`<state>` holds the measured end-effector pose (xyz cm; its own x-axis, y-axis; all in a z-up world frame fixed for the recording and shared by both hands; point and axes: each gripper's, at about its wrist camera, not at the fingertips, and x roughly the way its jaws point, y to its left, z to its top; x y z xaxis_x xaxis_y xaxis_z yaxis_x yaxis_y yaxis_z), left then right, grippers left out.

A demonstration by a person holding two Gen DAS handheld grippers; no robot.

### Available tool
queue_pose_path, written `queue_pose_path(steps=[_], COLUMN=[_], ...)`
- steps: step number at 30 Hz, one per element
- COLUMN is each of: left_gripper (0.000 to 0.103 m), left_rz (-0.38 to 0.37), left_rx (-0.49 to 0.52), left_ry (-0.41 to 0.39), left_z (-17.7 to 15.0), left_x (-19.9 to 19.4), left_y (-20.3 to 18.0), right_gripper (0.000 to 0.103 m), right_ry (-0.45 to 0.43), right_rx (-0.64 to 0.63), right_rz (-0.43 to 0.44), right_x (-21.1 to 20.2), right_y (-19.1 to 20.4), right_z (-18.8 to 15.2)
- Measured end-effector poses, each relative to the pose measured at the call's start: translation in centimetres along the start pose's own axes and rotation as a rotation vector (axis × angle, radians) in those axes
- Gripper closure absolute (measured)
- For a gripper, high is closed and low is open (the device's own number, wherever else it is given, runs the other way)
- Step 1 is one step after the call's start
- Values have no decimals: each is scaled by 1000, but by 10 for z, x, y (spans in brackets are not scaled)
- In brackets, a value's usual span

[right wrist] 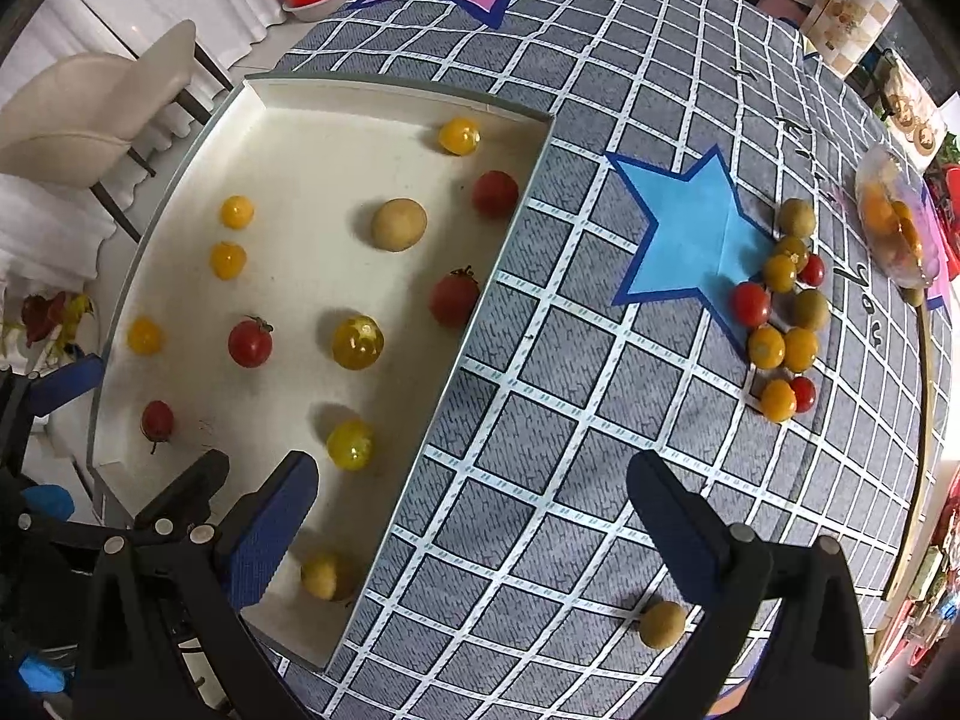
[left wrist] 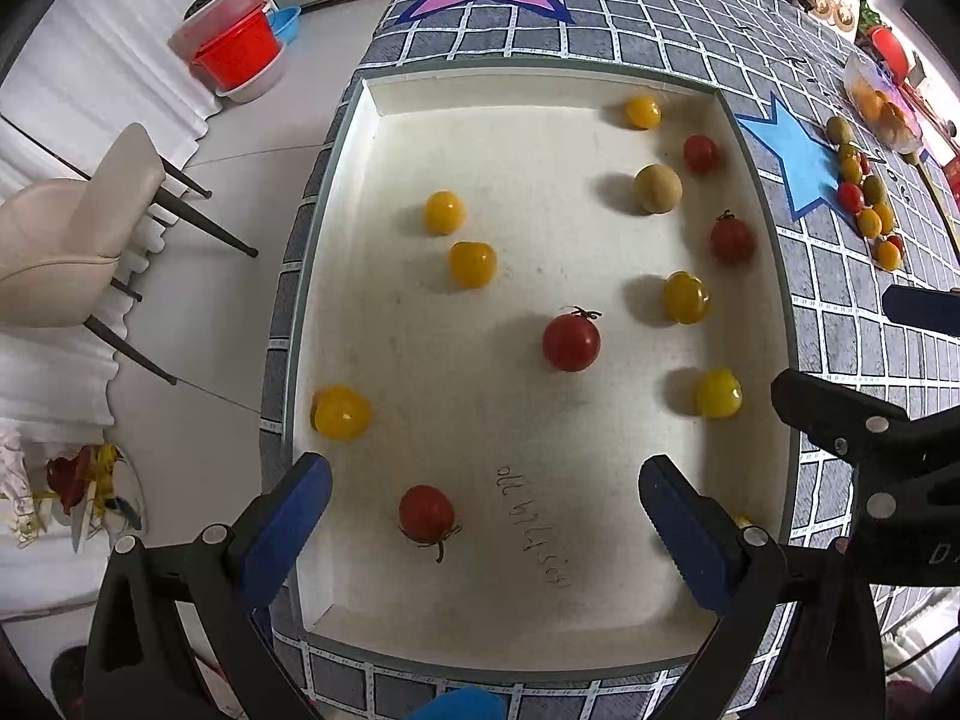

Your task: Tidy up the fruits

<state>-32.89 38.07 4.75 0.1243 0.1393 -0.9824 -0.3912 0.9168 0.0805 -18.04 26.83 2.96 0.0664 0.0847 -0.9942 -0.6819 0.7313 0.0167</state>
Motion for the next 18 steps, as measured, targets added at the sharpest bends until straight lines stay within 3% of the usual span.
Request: queue_pose_path(steps=[18], left_gripper=[0], left_rz=[1], left_rx=[9], left_ry=[9], left_z=[-2], left_x=[2], left_y=[-6], right_gripper=[0], right_ry=[10], right_rx=[8], right_rz=[4], right_x=[8], right_y=[6], right_z=[3])
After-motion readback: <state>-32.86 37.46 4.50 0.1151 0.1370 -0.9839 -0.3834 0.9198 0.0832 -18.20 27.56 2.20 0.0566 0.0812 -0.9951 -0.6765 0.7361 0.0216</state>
